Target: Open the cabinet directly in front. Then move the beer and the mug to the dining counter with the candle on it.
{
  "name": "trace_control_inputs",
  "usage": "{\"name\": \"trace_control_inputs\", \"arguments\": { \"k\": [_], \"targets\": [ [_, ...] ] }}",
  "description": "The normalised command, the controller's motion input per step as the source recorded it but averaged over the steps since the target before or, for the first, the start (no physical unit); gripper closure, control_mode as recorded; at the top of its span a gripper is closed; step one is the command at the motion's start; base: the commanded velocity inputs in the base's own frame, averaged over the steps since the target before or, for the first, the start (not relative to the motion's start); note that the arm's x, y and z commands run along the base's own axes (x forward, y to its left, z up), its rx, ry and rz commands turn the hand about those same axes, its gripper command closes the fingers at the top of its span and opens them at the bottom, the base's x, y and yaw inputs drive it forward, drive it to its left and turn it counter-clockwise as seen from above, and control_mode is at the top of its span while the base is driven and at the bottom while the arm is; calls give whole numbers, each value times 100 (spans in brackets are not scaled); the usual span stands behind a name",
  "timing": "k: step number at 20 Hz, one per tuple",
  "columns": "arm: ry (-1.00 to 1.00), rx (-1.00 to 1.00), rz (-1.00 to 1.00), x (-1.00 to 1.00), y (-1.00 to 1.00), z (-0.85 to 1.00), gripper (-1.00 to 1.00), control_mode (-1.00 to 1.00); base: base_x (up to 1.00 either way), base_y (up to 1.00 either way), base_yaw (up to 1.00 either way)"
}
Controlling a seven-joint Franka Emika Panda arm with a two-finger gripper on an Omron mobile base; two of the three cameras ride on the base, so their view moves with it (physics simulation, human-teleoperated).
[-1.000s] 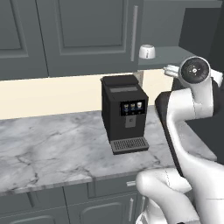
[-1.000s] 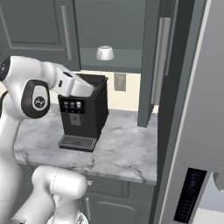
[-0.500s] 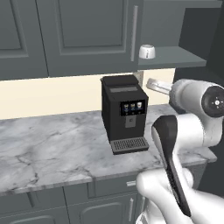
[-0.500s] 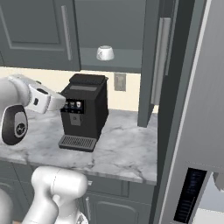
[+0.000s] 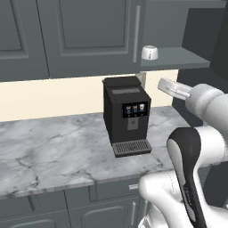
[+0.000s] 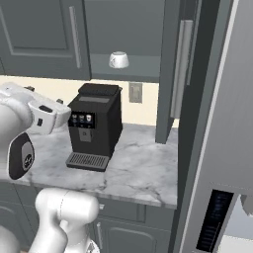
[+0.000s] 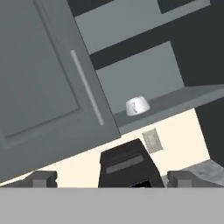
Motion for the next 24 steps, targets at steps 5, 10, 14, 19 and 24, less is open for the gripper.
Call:
{"name": "trace_control_inputs", "arguments": {
  "k": [5, 10, 14, 19, 24],
  "targets": [
    [-44, 0, 9, -11, 9, 39, -100, -100, 0, 0, 0],
    [-7, -3, -1, 0, 38, 1, -100, -100, 0, 0, 0],
    [0, -17, -10, 0, 68, 2, -100, -100, 0, 0, 0],
    [4, -3, -12, 17, 14, 27, -100, -100, 0, 0, 0],
    [6, -3, -2, 56, 0, 12, -100, -100, 0, 0, 0]
  ]
}}
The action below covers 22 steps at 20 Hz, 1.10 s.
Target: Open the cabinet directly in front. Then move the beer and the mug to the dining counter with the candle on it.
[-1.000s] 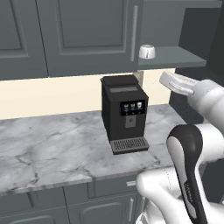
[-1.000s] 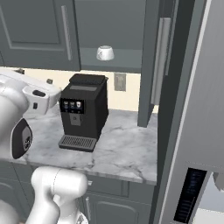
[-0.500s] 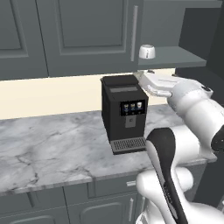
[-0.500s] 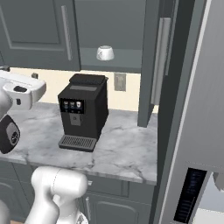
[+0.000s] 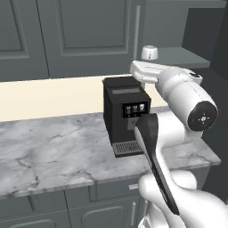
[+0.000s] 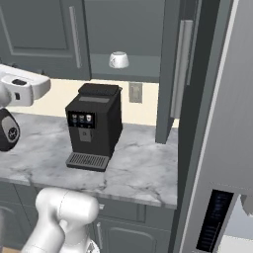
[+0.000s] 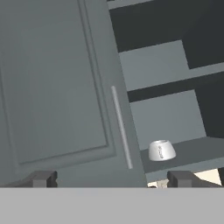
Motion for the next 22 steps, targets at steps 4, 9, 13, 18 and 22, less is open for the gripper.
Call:
{"name": "trace_control_inputs", "arguments": {
  "k": [4, 9, 13, 18, 22],
  "targets": [
    [16, 0, 5, 77, 0, 0, -100, -100, 0, 0, 0],
    [13, 0, 9, 86, -17, 0, -100, -100, 0, 0, 0],
    [8, 3, 7, 74, -29, 0, -100, -100, 0, 0, 0],
    [6, 0, 3, 67, 0, 0, -100, -100, 0, 0, 0],
    [13, 0, 2, 73, -13, 0, -100, -100, 0, 0, 0]
  ]
}}
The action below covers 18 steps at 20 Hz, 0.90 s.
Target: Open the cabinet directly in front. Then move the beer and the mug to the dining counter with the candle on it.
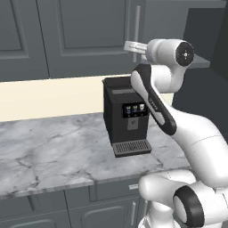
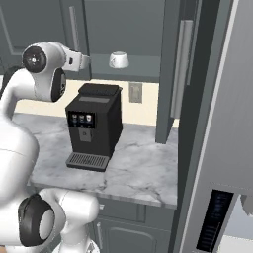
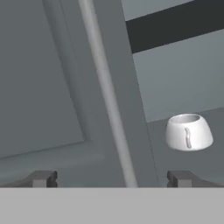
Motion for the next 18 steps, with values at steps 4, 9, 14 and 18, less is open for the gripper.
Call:
{"name": "trace_control_inputs", "arguments": {
  "k": [4, 9, 14, 18],
  "targets": [
    [4, 0, 0, 64, -17, 0, -100, -100, 0, 0, 0],
    [0, 0, 0, 80, 0, -6, -100, -100, 0, 0, 0],
    [0, 0, 0, 92, 0, -39, -100, -100, 0, 0, 0],
    [0, 0, 0, 99, 14, -58, -100, -100, 0, 0, 0]
  ]
}}
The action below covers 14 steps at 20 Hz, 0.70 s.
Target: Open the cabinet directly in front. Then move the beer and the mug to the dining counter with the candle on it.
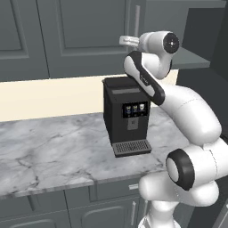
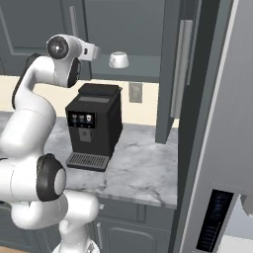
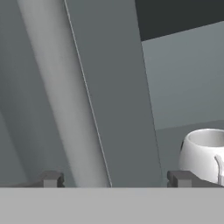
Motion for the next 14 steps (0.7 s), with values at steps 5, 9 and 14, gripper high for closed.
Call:
{"name": "trace_control_inputs", "arguments": {
  "k": [5, 9, 14],
  "targets": [
    [-4, 0, 0, 41, 10, -17, 100, -100, 0, 0, 0],
    [0, 0, 0, 0, 0, 0, 100, -100, 0, 0, 0],
    [0, 0, 0, -40, 8, 10, 100, -100, 0, 0, 0]
  ]
}}
